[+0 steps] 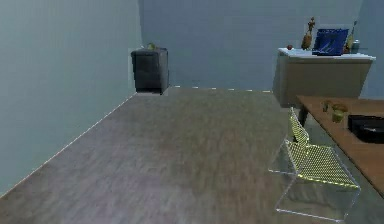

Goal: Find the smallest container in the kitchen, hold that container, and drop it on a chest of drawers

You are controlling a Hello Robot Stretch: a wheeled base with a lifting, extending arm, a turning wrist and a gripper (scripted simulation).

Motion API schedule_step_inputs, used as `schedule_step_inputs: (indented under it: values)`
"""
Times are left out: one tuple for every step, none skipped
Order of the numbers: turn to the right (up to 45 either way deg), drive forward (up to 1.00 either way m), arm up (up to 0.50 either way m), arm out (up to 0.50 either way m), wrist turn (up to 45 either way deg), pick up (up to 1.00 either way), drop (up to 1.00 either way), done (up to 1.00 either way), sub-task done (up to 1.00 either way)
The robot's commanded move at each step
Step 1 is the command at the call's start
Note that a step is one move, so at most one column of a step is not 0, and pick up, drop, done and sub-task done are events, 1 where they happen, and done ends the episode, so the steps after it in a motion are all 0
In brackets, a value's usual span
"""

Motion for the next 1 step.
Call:
schedule_step_inputs:
  values:
    - [45.0,0.0,0.0,0.0,0.0,0.0,0.0,0.0,0.0]
